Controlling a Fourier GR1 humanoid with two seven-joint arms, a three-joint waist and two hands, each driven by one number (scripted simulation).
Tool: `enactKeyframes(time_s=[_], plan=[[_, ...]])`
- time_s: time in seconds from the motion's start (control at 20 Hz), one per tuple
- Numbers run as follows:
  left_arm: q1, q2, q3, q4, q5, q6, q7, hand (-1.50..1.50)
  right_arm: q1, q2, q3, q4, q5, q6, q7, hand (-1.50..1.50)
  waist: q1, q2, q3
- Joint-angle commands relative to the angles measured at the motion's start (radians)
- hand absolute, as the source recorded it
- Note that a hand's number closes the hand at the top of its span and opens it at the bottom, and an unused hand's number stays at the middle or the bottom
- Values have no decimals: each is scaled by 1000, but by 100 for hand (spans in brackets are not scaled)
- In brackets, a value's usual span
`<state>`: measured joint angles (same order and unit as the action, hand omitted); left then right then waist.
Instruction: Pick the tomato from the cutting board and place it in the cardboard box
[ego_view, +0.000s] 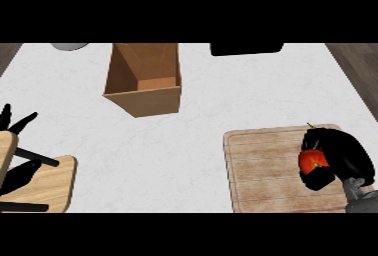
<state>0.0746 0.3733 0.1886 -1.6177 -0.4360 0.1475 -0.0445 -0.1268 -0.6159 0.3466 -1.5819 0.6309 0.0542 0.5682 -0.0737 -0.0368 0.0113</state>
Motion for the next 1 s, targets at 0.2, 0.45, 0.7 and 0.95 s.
enactKeyframes(time_s=[0.2,0.45,0.7,0.95], plan=[[0,-184,-69,43,140,-78,53,0,-33,147,60,-102,232,-82,420,150,4,16,-27],[-4,-198,-62,65,157,-118,28,0,-119,256,110,-226,342,-91,562,150,32,17,-22],[-28,-225,-63,94,129,-114,20,0,-251,397,158,-330,442,-144,562,150,54,24,-19],[-49,-238,-57,111,125,-139,26,0,-344,514,190,-341,526,-119,582,150,64,29,-18]])
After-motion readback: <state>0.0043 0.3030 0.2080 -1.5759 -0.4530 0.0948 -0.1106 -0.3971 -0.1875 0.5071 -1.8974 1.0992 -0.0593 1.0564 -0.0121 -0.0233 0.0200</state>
